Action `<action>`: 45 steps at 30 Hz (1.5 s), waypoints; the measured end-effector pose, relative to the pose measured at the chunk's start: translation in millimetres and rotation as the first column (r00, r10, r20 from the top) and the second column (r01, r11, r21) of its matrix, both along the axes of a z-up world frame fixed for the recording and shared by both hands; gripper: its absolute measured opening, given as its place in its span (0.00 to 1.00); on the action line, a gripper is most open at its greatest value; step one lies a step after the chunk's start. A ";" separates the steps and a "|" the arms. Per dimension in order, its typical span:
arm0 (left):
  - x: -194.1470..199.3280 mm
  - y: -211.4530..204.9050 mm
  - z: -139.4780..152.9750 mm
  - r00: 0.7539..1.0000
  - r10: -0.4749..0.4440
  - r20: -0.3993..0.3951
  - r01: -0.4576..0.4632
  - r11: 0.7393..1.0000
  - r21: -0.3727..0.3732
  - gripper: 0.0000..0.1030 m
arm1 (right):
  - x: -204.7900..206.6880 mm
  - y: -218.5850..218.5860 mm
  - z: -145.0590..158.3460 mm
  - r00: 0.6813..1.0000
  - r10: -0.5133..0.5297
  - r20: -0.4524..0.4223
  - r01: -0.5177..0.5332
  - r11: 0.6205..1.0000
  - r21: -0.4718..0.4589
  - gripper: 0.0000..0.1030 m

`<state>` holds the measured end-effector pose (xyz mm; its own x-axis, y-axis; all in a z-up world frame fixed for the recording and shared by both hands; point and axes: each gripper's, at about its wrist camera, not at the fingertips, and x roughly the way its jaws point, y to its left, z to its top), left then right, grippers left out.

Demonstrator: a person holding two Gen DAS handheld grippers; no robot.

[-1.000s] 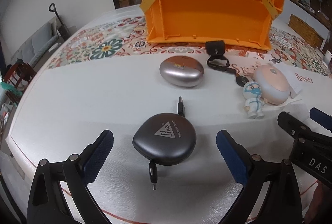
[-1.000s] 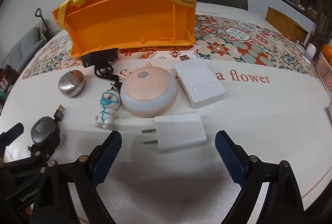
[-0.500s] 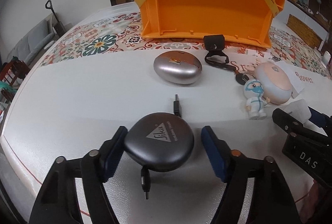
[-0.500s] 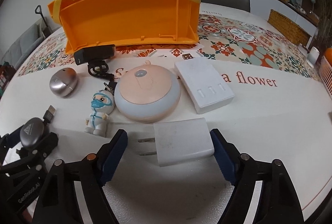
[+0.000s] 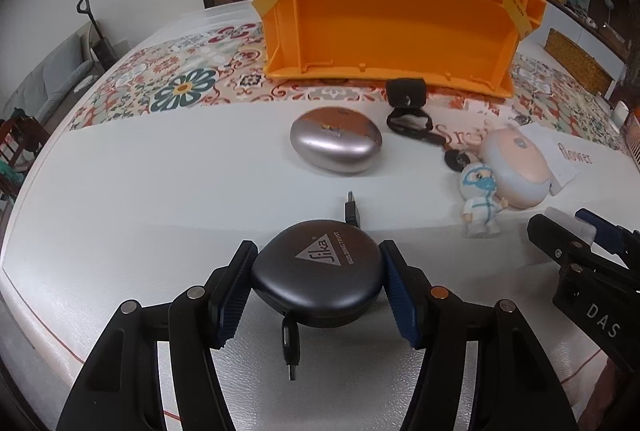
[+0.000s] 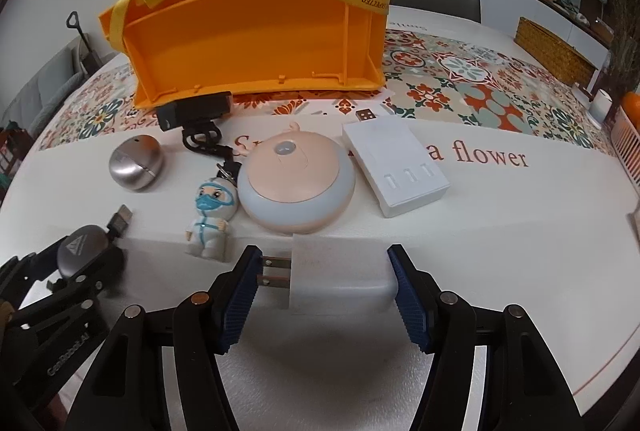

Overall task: Organize rigid objects
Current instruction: 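Close the left tool on the grey reel while the right tool grips the white charger, then lift the grey reel and white charger and carry both over the orange crate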

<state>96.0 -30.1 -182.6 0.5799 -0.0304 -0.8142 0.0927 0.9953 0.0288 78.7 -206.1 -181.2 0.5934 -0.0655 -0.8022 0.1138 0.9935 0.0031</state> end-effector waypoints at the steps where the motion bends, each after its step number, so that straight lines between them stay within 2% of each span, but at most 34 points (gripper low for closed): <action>1: 0.2 0.0 1.9 1.000 -0.003 0.004 0.003 1.000 0.002 0.60 | -1.1 0.4 3.4 1.000 -0.004 0.000 0.004 1.000 0.004 0.62; 12: 7.8 7.9 33.0 0.999 -0.018 0.033 0.019 1.000 -0.019 0.60 | 1.7 9.5 34.3 1.000 -0.010 0.026 0.010 1.000 0.016 0.62; 24: 17.9 20.4 91.0 0.993 -0.048 0.106 0.055 0.997 -0.058 0.60 | 6.4 24.4 86.3 0.996 -0.022 0.084 0.021 1.000 0.013 0.62; 33: 26.7 28.0 128.6 0.989 -0.070 0.132 0.081 0.993 -0.084 0.60 | 8.3 37.6 126.1 0.992 -0.035 0.119 0.034 0.999 0.010 0.62; 45: 42.3 29.2 168.0 0.977 -0.077 0.197 0.095 0.992 -0.083 0.60 | 26.8 40.6 156.9 0.988 -0.028 0.150 0.024 0.999 0.030 0.62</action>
